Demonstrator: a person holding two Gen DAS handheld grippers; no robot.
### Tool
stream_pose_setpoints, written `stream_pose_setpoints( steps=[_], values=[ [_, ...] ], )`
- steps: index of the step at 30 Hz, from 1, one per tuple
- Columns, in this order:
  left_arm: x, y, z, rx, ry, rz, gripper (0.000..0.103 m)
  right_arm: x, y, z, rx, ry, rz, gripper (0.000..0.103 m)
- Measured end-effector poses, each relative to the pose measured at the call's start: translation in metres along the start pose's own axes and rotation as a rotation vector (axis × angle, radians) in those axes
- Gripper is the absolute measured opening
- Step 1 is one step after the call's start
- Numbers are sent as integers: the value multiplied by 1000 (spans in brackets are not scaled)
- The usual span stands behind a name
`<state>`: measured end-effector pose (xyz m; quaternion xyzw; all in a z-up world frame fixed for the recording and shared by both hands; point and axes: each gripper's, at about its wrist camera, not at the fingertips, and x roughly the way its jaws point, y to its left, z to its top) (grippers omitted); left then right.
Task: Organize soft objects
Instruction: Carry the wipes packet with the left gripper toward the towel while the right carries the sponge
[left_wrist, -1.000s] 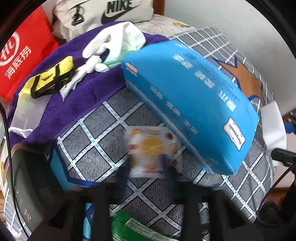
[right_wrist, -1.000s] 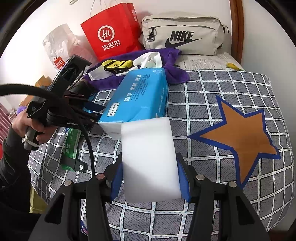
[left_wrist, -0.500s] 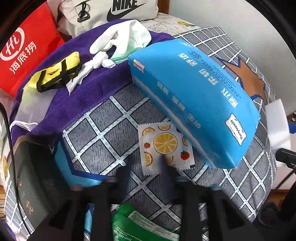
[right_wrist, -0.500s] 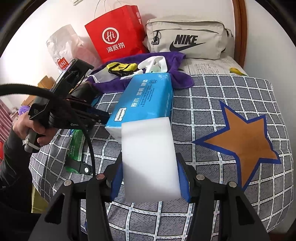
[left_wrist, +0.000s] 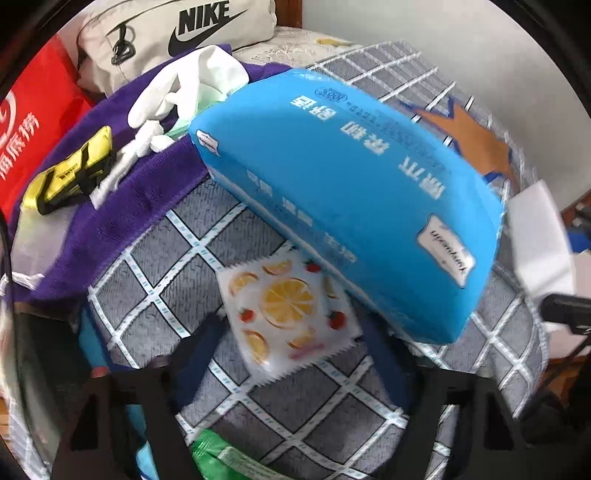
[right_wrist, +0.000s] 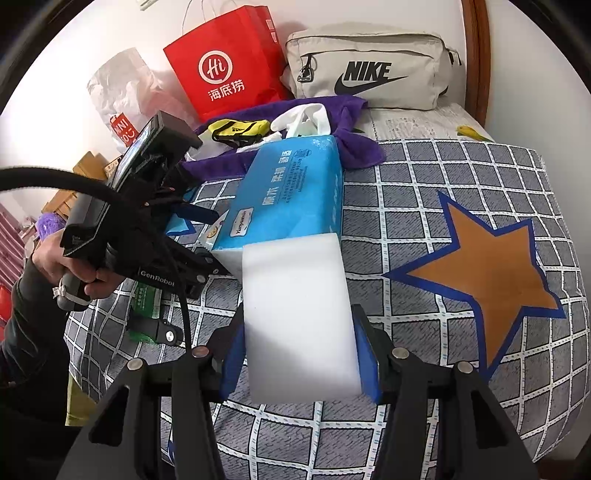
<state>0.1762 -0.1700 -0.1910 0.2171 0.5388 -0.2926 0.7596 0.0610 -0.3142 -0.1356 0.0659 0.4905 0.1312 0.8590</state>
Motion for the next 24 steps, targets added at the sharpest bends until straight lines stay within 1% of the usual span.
stream_pose_setpoints(
  steps=[1, 2, 5, 8, 11, 13, 18, 24],
  values=[
    [-1, 2, 0, -5, 2, -7, 54, 1, 0, 0, -1, 1, 2, 52],
    [-2, 2, -1, -7, 4, -5, 44, 2, 1, 0, -2, 4, 2, 52],
    [-3, 3, 1, -2, 11, -3, 38, 3, 1, 0, -1, 8, -1, 52],
    [-2, 1, 5, -6, 6, -7, 37, 4, 1, 1, 1, 9, -1, 52],
    [-3, 2, 3, -19, 6, -5, 36, 4, 2, 1, 1, 11, -1, 52],
    [-5, 11, -2, -31, 2, 1, 36, 3, 2, 2, -2, 10, -3, 52],
    [-26, 33, -14, -81, -26, 12, 36, -2, 7, 5, -16, -5, 0, 52],
    [-59, 53, -22, -152, -93, 46, 36, -9, 15, 14, -19, -30, 5, 52]
  ],
)
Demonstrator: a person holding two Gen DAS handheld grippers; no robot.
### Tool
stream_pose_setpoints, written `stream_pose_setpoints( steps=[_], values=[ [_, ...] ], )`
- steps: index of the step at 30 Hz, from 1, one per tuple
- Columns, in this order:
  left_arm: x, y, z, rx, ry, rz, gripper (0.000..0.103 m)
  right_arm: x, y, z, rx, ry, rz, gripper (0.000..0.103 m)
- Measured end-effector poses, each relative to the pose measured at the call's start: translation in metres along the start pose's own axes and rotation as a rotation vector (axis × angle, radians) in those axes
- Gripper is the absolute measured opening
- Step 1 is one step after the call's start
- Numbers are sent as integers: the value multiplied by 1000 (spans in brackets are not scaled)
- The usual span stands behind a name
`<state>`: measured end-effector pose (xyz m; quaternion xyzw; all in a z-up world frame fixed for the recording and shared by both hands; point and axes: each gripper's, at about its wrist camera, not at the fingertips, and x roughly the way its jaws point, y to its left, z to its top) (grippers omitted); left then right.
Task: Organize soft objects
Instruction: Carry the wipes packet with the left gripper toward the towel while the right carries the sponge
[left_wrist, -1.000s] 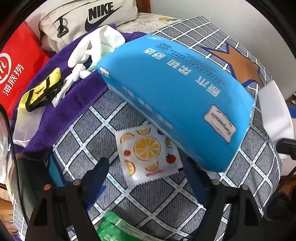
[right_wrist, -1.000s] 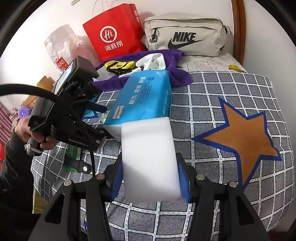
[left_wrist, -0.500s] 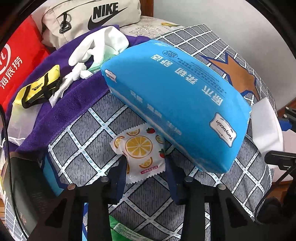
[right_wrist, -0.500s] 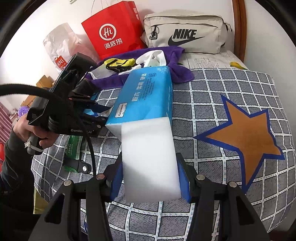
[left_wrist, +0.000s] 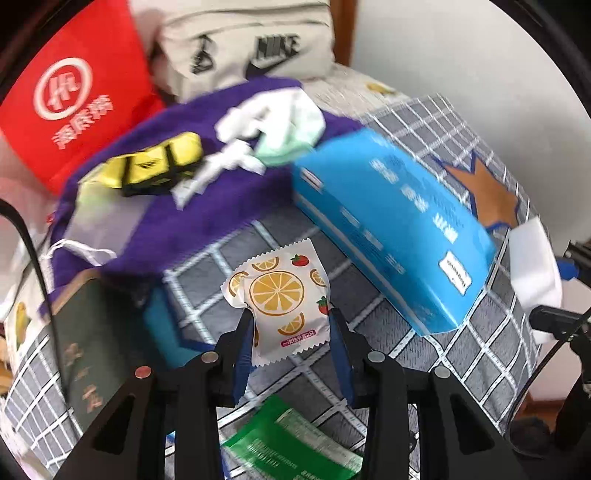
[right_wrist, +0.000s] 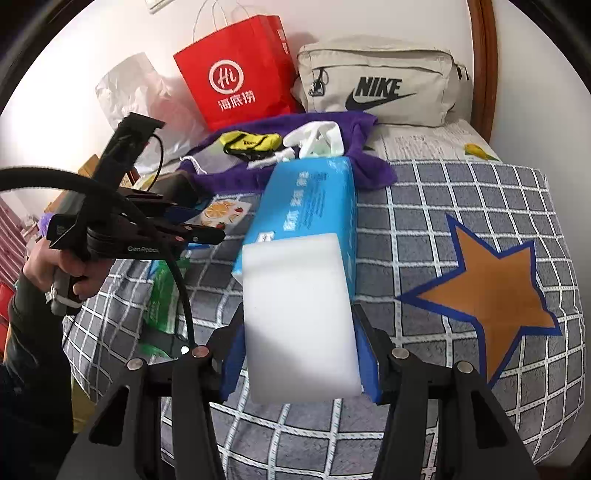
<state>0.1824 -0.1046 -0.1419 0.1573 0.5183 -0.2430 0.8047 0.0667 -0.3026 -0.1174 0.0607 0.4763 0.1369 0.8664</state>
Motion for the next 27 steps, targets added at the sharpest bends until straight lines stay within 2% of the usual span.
stream_pose_setpoints(
  steps=[7, 15, 19, 27],
  values=[
    [-38, 23, 1, -93, -83, 38, 37, -6, 13, 20, -29, -34, 3, 52],
    [-63, 49, 4, -191, -146, 67, 37, -9, 28, 51, -66, -77, 1, 52],
    [-74, 68, 5, -248, -174, 75, 37, -1, 33, 72, -74, -94, 0, 52],
    [-82, 100, 7, -286, -216, 82, 37, 21, 41, 116, -63, -112, 2, 52]
  ],
)
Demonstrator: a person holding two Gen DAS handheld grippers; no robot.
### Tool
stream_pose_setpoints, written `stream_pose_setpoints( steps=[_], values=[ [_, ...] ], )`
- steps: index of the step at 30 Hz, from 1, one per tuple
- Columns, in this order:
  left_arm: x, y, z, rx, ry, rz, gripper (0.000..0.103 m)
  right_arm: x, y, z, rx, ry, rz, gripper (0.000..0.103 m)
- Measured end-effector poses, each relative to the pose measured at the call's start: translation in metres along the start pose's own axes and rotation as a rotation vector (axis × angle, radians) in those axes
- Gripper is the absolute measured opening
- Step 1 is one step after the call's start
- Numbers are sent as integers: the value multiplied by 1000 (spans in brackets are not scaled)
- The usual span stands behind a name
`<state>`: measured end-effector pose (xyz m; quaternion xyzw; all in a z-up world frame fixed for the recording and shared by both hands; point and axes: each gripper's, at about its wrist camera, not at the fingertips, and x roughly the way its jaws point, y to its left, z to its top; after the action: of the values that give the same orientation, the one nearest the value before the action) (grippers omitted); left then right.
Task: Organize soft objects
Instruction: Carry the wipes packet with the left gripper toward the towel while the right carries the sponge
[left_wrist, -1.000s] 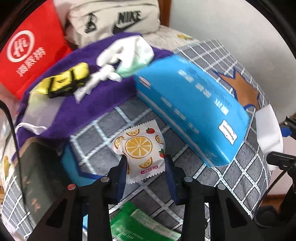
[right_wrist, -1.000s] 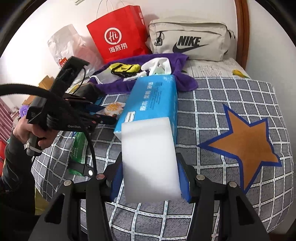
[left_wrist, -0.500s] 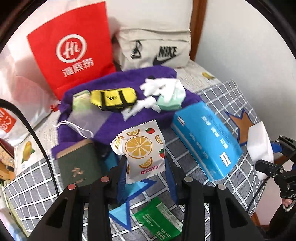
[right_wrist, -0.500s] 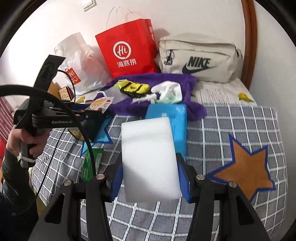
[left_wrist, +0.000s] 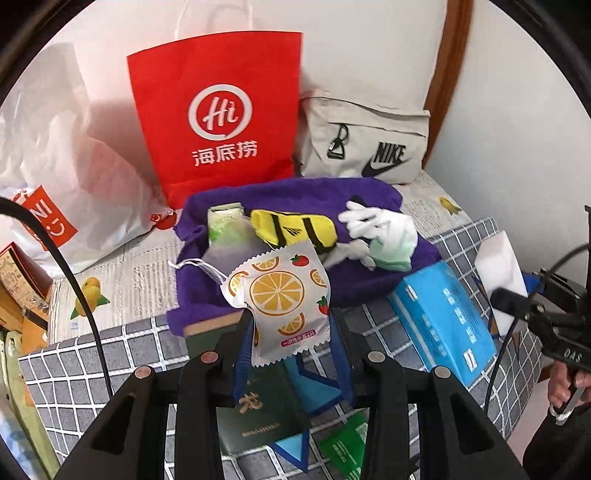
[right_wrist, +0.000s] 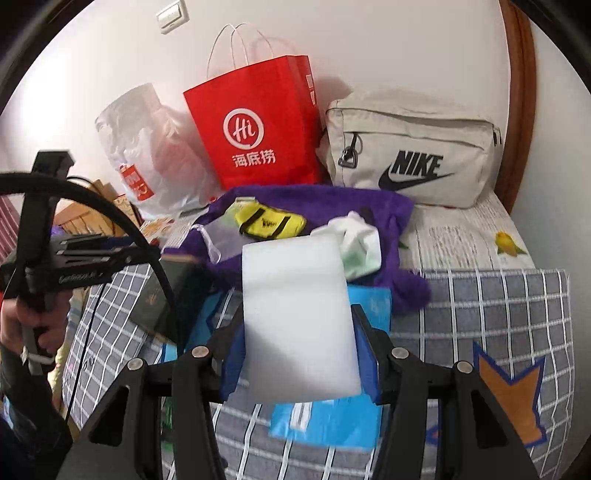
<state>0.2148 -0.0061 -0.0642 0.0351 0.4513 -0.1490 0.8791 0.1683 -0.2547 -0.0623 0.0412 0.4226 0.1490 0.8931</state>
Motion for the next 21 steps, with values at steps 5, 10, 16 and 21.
stream_pose_setpoints(
  steps=[5, 10, 16, 21],
  values=[
    [9, 18, 11, -27, -4, 7, 37, 13, 2, 25, 2, -16, -8, 52],
    [17, 28, 24, -29, -10, 22, 37, 25, -5, 48, 35, -33, -16, 52],
    [28, 37, 39, -33, -19, 2, 37, 37, -16, 67, 51, -24, -34, 52],
    [41, 37, 45, -22, -5, -8, 37, 54, -23, 77, 51, 6, -33, 52]
  ],
)
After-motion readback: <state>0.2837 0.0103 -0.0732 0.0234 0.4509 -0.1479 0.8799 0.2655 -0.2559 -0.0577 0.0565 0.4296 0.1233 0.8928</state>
